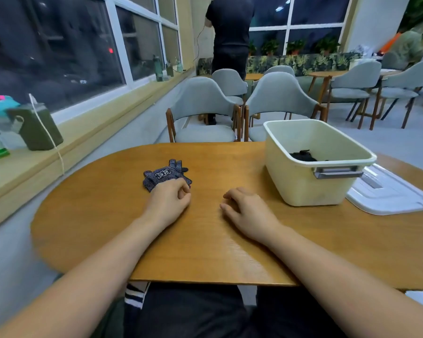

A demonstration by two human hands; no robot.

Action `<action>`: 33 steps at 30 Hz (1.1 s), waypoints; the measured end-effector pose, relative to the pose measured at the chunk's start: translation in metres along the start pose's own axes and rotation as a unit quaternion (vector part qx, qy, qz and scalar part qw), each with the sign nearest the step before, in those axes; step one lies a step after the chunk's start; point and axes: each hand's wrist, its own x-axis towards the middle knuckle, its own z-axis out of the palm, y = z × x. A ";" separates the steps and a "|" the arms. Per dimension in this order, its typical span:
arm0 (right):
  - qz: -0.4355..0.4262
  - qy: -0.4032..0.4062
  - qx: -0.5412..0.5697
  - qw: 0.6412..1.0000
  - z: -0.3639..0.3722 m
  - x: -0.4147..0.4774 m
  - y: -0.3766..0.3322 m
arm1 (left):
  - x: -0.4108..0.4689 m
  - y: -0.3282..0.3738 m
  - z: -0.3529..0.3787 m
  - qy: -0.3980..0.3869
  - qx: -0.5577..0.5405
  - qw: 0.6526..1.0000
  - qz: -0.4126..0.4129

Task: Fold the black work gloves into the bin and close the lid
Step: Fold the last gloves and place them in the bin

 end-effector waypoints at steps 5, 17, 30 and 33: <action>-0.008 0.003 -0.004 1.000 0.004 -0.003 0.003 | 0.011 -0.021 0.001 0.042 0.037 0.998 -0.023; -0.001 0.009 0.002 1.000 0.003 0.000 0.006 | 0.007 -0.027 0.003 0.112 -0.010 0.993 -0.044; -0.040 0.036 0.033 0.998 0.008 -0.001 0.007 | -0.020 0.016 0.008 0.028 -0.158 0.976 0.148; -0.040 0.032 0.033 0.998 0.009 -0.001 0.008 | -0.018 0.015 0.007 0.044 -0.191 0.974 0.116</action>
